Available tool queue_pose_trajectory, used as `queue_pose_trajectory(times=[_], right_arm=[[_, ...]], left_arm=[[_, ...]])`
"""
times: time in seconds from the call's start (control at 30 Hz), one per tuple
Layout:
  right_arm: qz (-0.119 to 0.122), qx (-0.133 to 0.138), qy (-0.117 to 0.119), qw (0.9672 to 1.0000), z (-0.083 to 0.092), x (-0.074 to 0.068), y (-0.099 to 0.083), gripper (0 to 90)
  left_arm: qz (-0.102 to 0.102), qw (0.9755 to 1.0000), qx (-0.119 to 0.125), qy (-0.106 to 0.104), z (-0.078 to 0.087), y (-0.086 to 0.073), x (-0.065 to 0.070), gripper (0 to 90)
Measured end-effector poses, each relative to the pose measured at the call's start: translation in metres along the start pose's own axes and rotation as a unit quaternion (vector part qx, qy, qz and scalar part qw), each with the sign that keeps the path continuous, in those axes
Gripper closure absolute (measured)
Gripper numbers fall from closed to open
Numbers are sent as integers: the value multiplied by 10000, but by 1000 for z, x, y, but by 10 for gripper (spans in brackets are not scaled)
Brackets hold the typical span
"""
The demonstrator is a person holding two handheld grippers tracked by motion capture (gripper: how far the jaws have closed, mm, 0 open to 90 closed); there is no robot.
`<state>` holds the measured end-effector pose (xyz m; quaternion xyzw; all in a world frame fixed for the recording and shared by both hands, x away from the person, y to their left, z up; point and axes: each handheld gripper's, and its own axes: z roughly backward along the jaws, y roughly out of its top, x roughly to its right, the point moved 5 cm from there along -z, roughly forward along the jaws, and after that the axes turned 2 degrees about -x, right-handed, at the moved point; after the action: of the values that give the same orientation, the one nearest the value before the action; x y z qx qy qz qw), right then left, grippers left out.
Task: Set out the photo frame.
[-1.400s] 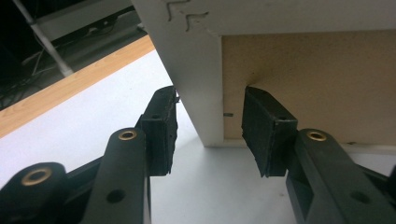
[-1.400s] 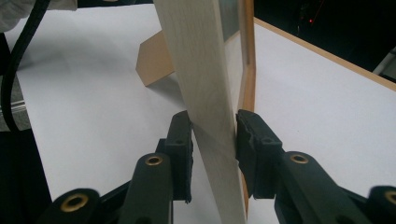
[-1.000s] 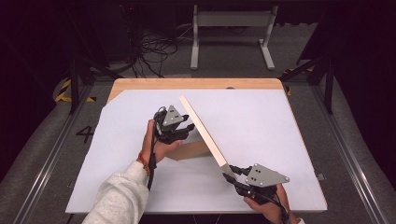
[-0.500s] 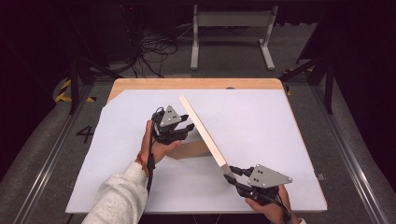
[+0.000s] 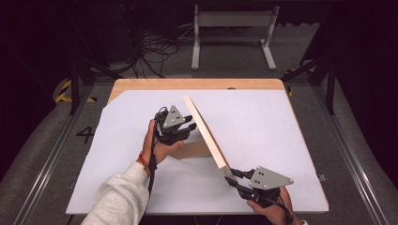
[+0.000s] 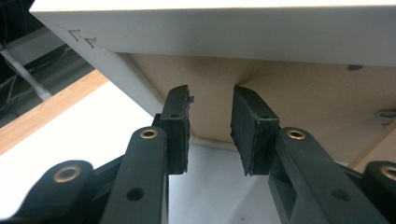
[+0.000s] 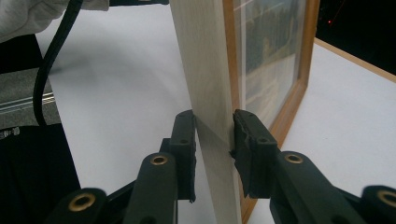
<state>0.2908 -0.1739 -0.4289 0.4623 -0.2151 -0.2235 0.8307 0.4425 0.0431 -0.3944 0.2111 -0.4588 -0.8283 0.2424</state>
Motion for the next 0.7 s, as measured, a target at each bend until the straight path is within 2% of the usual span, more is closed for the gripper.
queue_pose_trajectory(times=[0.2, 0.37, 0.47, 0.63, 0.7], right_arm=[[3, 17, 69, 10000, -9, -5, 4, 696], [7, 19, 76, 10000, -15, -9, 7, 685], [-9, 39, 88, 10000, -19, -11, 9, 678], [-20, 52, 82, 10000, -23, -14, 11, 673], [11, 57, 19, 10000, -26, -15, 12, 673]], left_arm=[[116, 9999, 7, -23, -3, 0, -1, 670], [49, 10000, -33, -54, -8, 1, 2, 664], [105, 9999, -14, -102, -9, 1, 2, 666], [53, 9999, -40, -139, -12, 1, 5, 679], [41, 9998, -42, -164, -14, 2, 6, 681]])
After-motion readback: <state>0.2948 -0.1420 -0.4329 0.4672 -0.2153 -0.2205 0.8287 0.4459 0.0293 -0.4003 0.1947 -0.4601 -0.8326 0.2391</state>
